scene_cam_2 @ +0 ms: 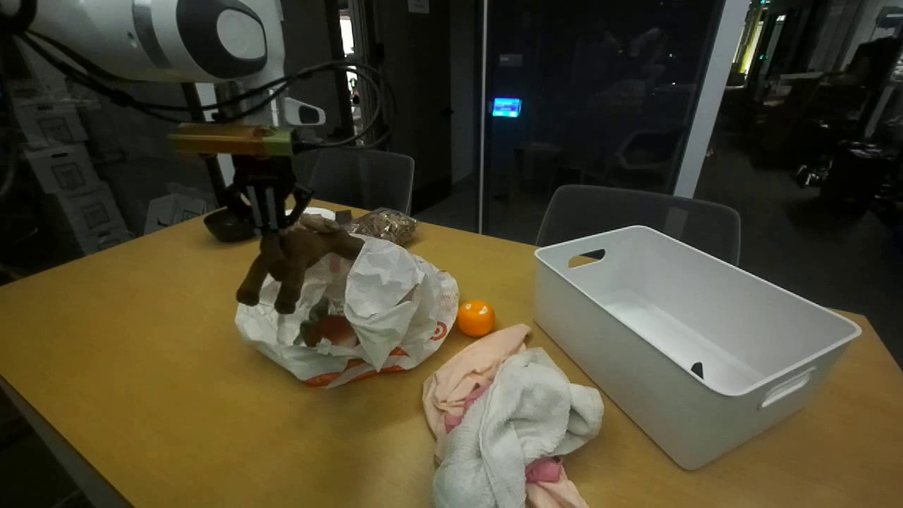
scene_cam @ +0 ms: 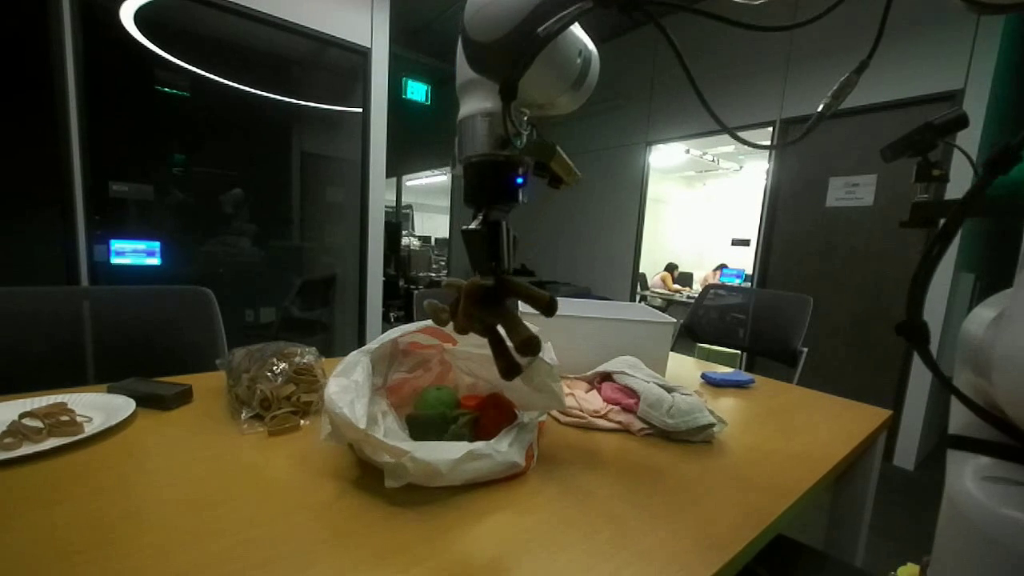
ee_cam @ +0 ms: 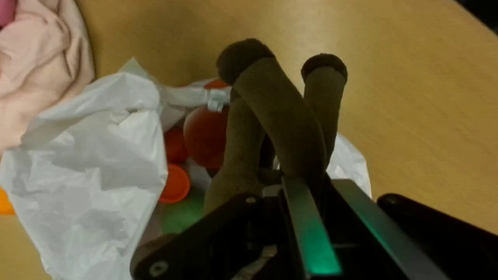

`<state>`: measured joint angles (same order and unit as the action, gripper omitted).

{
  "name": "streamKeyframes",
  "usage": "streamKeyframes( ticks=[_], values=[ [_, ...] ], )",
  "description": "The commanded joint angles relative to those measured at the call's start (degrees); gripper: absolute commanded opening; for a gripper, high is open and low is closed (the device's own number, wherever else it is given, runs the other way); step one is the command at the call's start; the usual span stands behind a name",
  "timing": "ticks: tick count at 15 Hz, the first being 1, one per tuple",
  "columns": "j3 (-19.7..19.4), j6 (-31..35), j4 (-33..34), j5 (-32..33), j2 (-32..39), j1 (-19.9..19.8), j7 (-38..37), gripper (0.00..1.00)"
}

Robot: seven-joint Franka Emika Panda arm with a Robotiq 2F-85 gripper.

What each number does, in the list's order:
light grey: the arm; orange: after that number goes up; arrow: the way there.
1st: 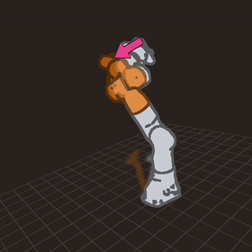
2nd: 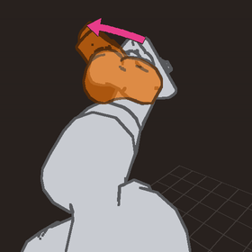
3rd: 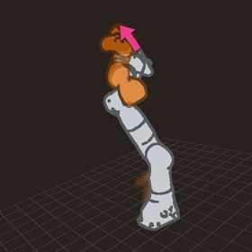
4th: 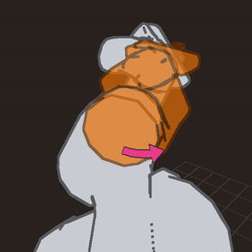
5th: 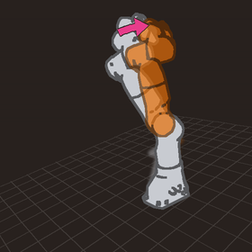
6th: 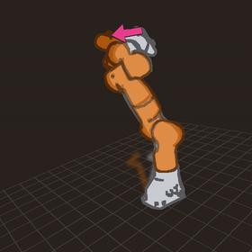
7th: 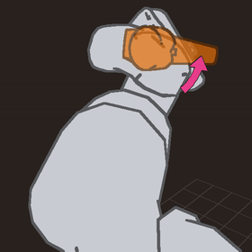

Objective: Empty all the objects from the plastic

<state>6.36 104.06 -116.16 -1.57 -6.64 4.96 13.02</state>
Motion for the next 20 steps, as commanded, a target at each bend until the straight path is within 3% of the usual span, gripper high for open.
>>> streamKeyframes(
  ticks=[1,5,10,11,13,20],
  values=[
    [-2.1,-7.5,-4.2,-2.8,-8.4,-0.1,0.8,0.11],
    [-3.7,-11.9,-10.2,-3.5,-10.3,0.0,1.2,0.11],
    [-4.6,-11.0,-21.6,-0.1,-9.7,-1.8,-3.4,0.11],
    [-4.7,-10.2,-23.1,1.4,-9.4,-2.2,-4.5,0.37],
    [-4.9,-6.8,-25.5,3.1,-9.5,-2.7,-4.8,0.45],
    [-2.9,3.9,-25.1,15.5,-12.6,-2.2,-9.5,0.98]
  ],
)
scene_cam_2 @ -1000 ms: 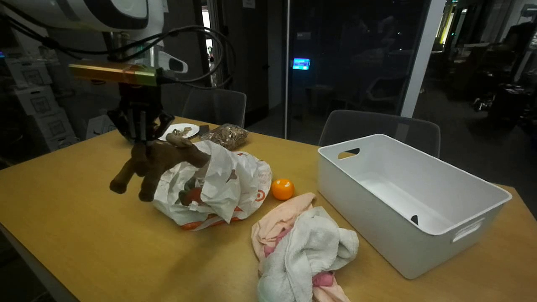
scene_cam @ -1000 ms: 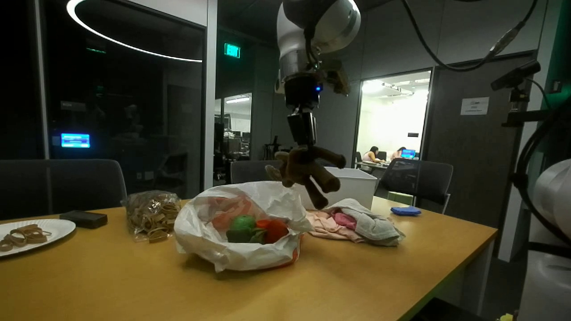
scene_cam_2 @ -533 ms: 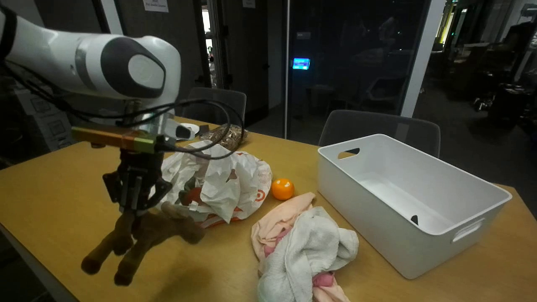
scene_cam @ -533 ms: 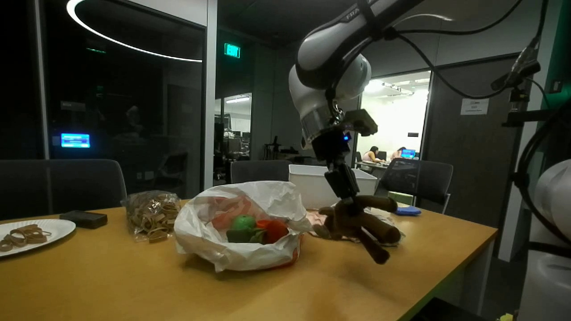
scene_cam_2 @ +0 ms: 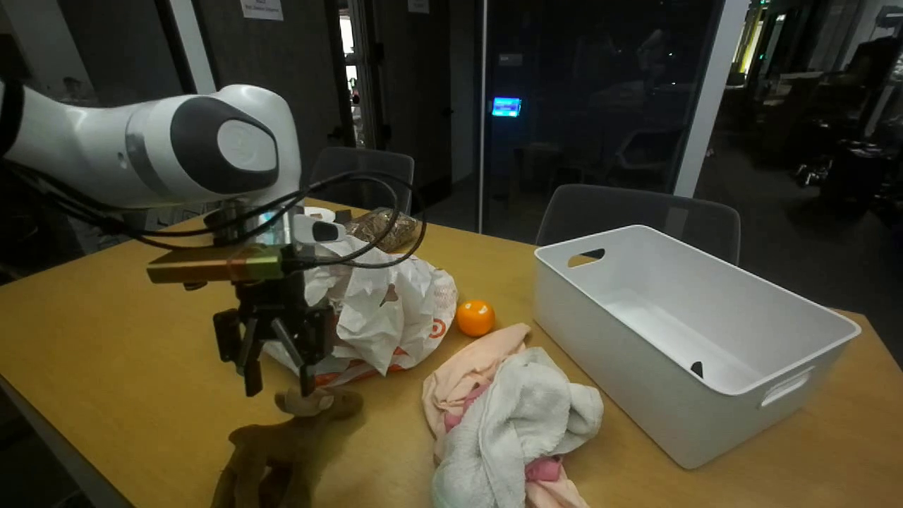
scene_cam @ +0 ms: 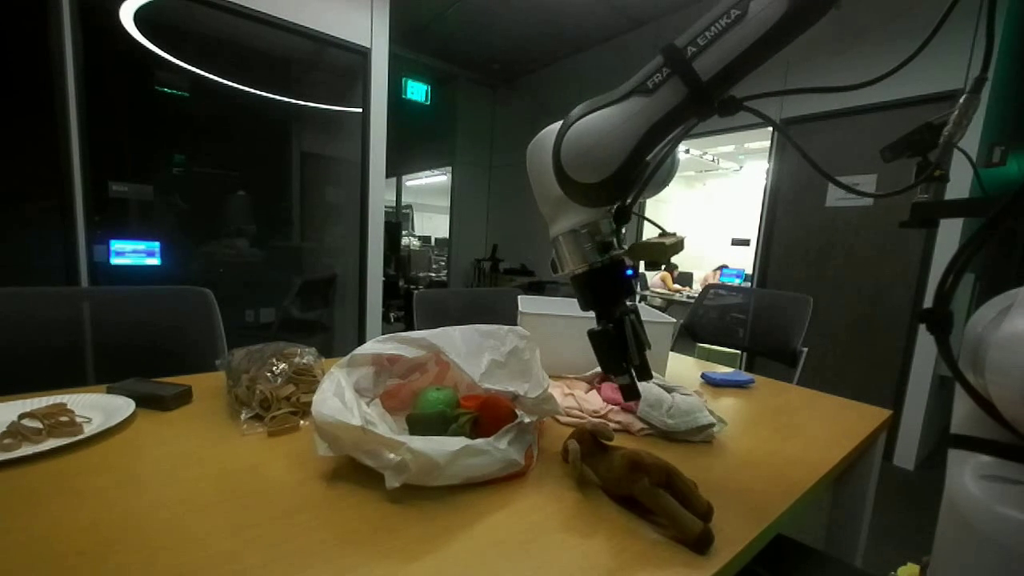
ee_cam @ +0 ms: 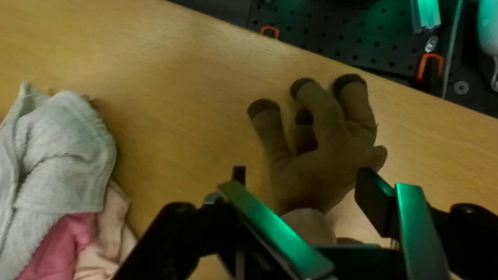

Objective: Empty all the objects from the plastic

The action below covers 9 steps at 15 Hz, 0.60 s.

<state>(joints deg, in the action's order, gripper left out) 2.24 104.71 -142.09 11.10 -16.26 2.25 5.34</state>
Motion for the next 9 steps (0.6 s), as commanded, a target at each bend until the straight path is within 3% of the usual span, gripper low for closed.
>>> streamKeyframes(
  ticks=[1,6,9],
  values=[
    [1.3,5.3,2.2,1.6,-2.7,1.2,-1.3,1.00],
    [3.9,20.5,9.4,3.8,6.1,2.6,-1.4,1.00],
    [4.1,25.0,13.1,2.9,13.5,2.6,0.2,1.00]
  ],
)
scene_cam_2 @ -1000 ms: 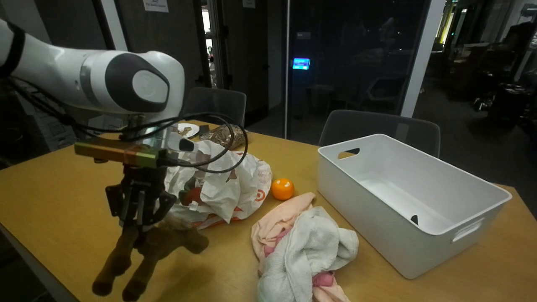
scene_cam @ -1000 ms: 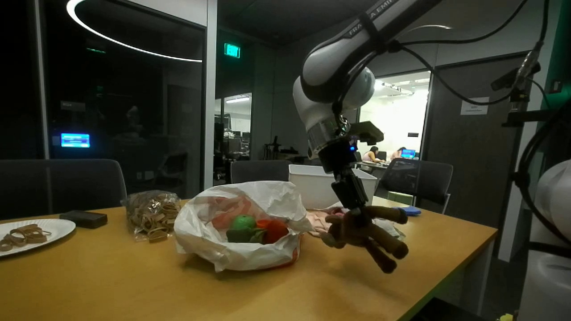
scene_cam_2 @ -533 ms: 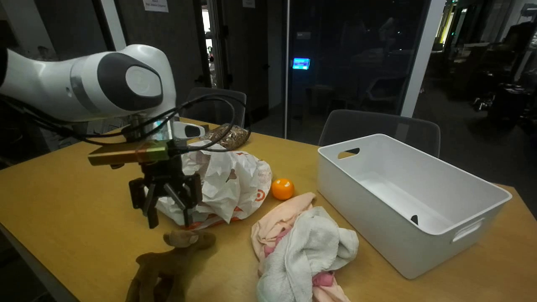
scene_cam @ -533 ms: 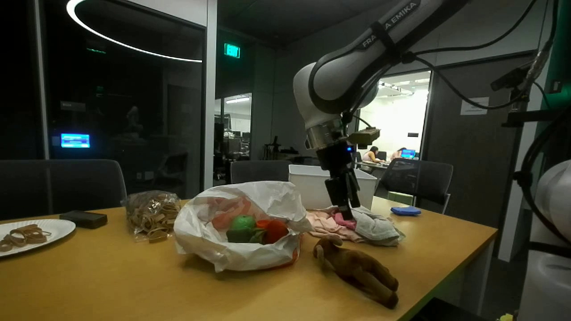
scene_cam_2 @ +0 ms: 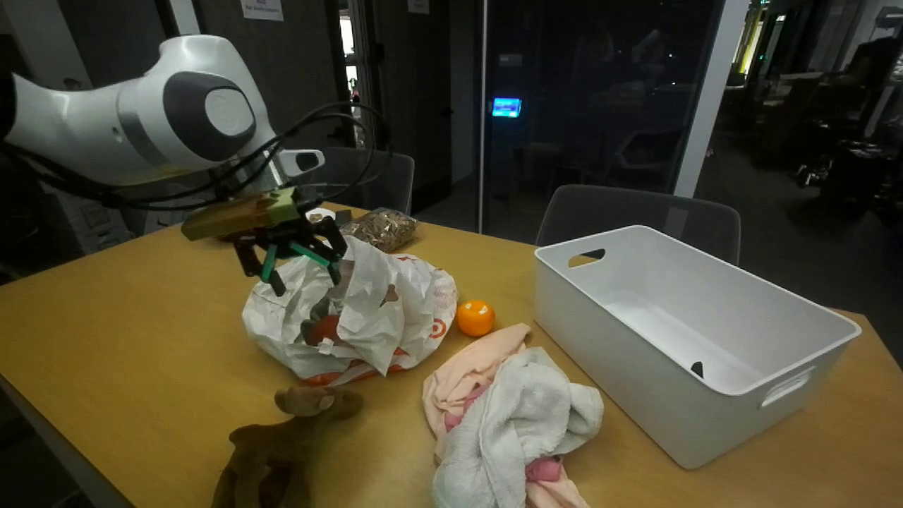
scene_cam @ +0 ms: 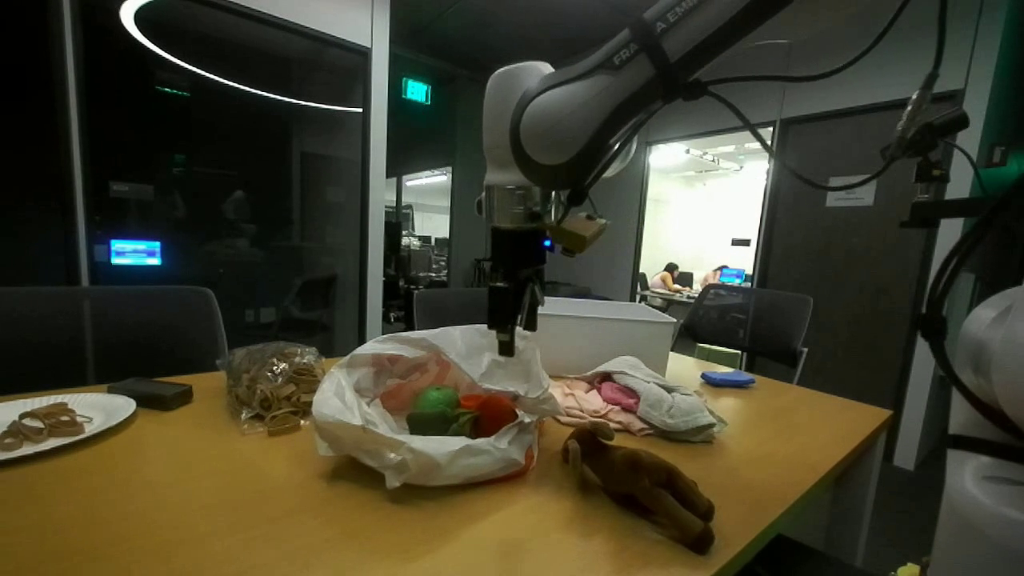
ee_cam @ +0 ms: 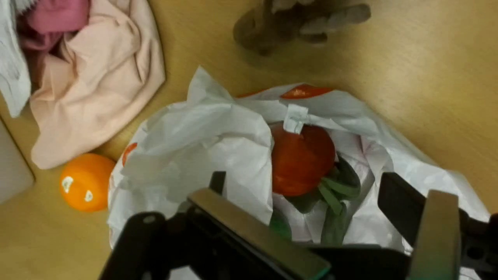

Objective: Empty all the objects from the plastic

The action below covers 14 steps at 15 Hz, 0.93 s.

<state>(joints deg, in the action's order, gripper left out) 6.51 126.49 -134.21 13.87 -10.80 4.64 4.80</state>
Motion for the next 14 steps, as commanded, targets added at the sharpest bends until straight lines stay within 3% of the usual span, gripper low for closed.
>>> streamKeyframes(
  ticks=[1,6,14],
  values=[
    [-0.7,3.1,6.3,-2.9,10.5,0.4,1.8,1.00],
    [0.3,1.4,11.4,-18.1,18.6,0.7,5.1,1.00],
    [-0.9,-0.5,12.1,-10.9,22.1,0.7,3.9,1.00]
  ],
)
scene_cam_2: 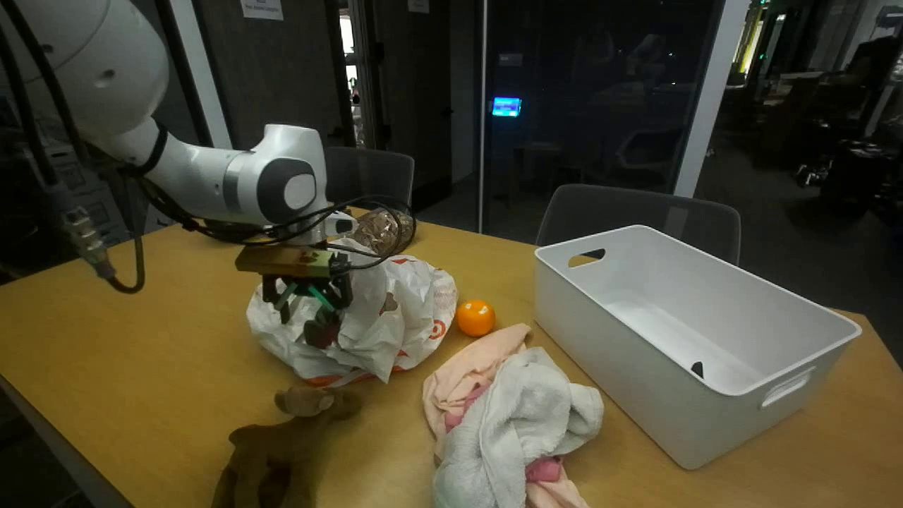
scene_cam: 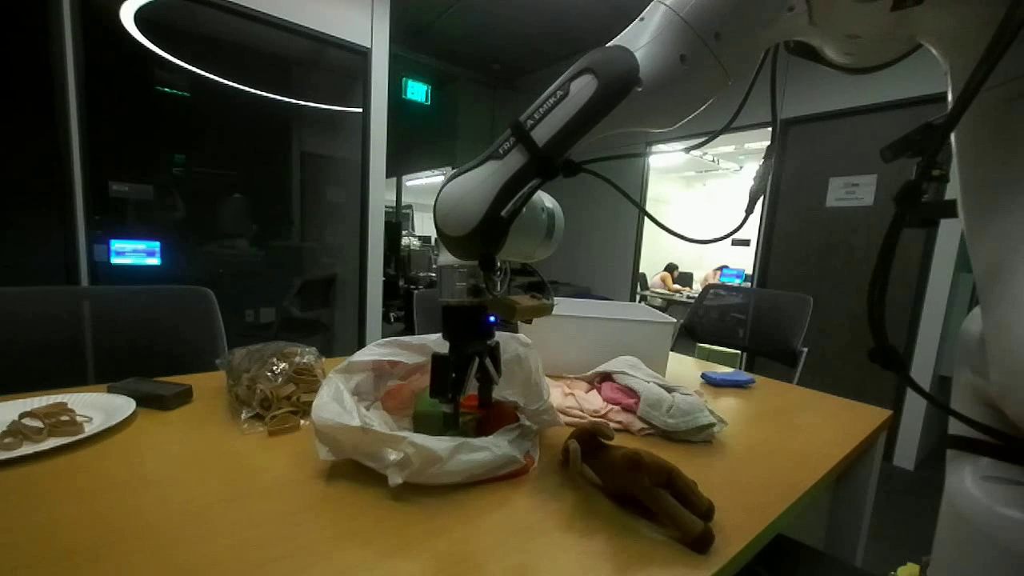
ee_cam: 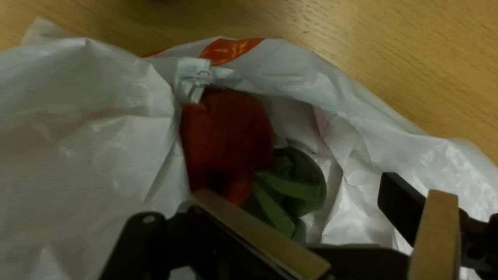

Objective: Empty all the objects from the plastic

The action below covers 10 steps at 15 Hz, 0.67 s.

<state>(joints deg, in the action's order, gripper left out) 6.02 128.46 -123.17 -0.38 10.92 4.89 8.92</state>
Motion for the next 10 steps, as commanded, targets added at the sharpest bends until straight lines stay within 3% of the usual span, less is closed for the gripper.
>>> streamKeyframes(
  ticks=[1,2,3,4,10],
  values=[
    [-0.7,-3.2,0.8,6.3,0.3,0.8,-0.8,1.00],
    [-0.7,-3.9,0.7,7.6,0.4,0.7,-0.6,1.00],
    [-0.6,-3.4,0.2,8.5,0.3,0.5,0.5,0.91],
    [-0.6,-2.8,-0.2,9.9,0.1,0.5,0.6,0.74],
    [-0.3,-0.3,-1.1,13.7,-0.7,1.1,-0.3,0.29]
  ],
)
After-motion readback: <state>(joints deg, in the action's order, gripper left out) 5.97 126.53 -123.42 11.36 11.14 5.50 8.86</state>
